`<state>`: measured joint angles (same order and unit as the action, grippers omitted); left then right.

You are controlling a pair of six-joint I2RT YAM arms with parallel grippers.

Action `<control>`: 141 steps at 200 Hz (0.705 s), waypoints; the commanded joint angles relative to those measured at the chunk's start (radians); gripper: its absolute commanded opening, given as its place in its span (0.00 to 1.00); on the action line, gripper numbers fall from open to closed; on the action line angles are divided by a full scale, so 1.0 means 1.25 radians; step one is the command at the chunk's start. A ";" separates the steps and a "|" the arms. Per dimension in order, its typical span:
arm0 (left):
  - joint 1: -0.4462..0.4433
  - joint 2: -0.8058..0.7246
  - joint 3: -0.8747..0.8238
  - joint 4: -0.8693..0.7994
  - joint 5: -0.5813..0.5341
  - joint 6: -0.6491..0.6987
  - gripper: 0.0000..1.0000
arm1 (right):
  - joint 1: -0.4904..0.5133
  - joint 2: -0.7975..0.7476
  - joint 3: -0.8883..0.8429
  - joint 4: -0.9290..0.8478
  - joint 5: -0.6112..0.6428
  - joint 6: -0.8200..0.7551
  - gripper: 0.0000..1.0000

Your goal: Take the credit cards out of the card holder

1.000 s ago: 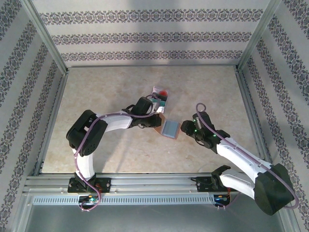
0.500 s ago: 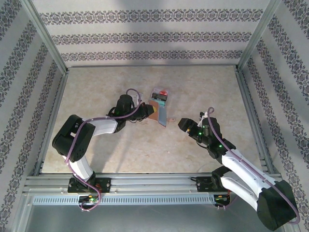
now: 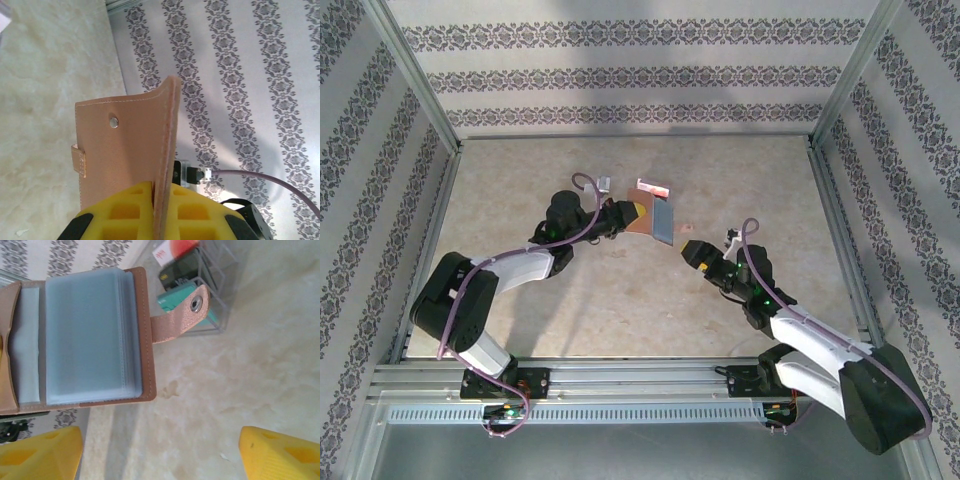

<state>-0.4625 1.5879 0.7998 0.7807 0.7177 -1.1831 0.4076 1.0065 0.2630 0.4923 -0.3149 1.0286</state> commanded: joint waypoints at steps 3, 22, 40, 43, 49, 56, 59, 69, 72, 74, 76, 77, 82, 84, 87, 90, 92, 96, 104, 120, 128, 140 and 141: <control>0.009 -0.034 0.002 0.067 0.036 -0.006 0.00 | -0.008 0.026 0.012 0.136 -0.034 0.013 0.87; 0.009 -0.042 0.008 0.078 0.050 -0.008 0.00 | -0.008 0.061 0.029 0.189 -0.055 0.010 0.89; 0.009 -0.054 0.011 0.079 0.057 -0.006 0.00 | -0.008 0.100 0.043 0.251 -0.073 0.012 0.91; 0.008 -0.056 0.010 0.077 0.058 -0.005 0.00 | -0.008 0.109 0.045 0.261 -0.077 0.012 0.91; 0.009 -0.060 0.010 0.077 0.058 -0.002 0.00 | -0.008 0.124 0.049 0.279 -0.083 0.015 0.91; 0.008 -0.063 0.009 0.077 0.060 -0.002 0.00 | -0.007 0.142 0.054 0.300 -0.089 0.016 0.92; 0.008 -0.065 0.008 0.078 0.060 -0.001 0.00 | -0.007 0.150 0.057 0.309 -0.092 0.018 0.92; 0.009 -0.068 0.008 0.084 0.062 -0.002 0.00 | -0.005 0.175 0.060 0.336 -0.099 0.024 0.93; 0.008 -0.070 0.008 0.086 0.062 -0.003 0.00 | -0.005 0.184 0.060 0.344 -0.100 0.027 0.94; 0.009 -0.069 0.008 0.089 0.062 -0.003 0.00 | -0.005 0.190 0.060 0.350 -0.101 0.028 0.94; 0.009 -0.070 0.007 0.088 0.062 -0.003 0.00 | -0.005 0.195 0.060 0.355 -0.102 0.029 0.94; 0.009 -0.070 0.007 0.090 0.062 -0.004 0.00 | -0.004 0.197 0.060 0.358 -0.103 0.030 0.94; 0.008 -0.070 0.007 0.095 0.063 -0.005 0.00 | -0.003 0.212 0.060 0.374 -0.106 0.035 0.94; 0.009 -0.071 0.006 0.096 0.063 -0.005 0.00 | -0.002 0.218 0.060 0.380 -0.107 0.037 0.94; 0.009 -0.073 0.008 0.099 0.063 -0.007 0.00 | -0.002 0.226 0.060 0.392 -0.110 0.042 0.95; 0.008 -0.073 0.008 0.100 0.063 -0.006 0.00 | -0.002 0.235 0.060 0.405 -0.113 0.044 0.95; 0.008 -0.075 0.007 0.102 0.065 -0.008 0.00 | -0.001 0.241 0.077 0.414 -0.116 0.047 0.95; 0.009 -0.075 0.007 0.104 0.064 -0.008 0.00 | 0.000 0.251 0.083 0.436 -0.120 0.051 0.95; 0.008 -0.076 0.008 0.107 0.065 -0.009 0.00 | 0.002 0.271 0.086 0.470 -0.127 0.061 0.96; 0.008 -0.079 0.005 0.114 0.065 -0.011 0.00 | 0.007 0.311 0.094 0.546 -0.139 0.080 0.97; 0.007 -0.079 0.005 0.115 0.065 -0.011 0.00 | 0.010 0.329 0.099 0.584 -0.146 0.089 0.97; 0.008 -0.080 0.004 0.118 0.066 -0.012 0.00 | 0.015 0.355 0.109 0.633 -0.157 0.101 0.97; 0.007 -0.079 0.004 0.118 0.066 -0.013 0.00 | 0.015 0.357 0.110 0.637 -0.157 0.102 0.97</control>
<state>-0.4625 1.5211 0.7998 0.8253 0.7792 -1.1873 0.4107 1.4086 0.3603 1.0599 -0.4622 1.1130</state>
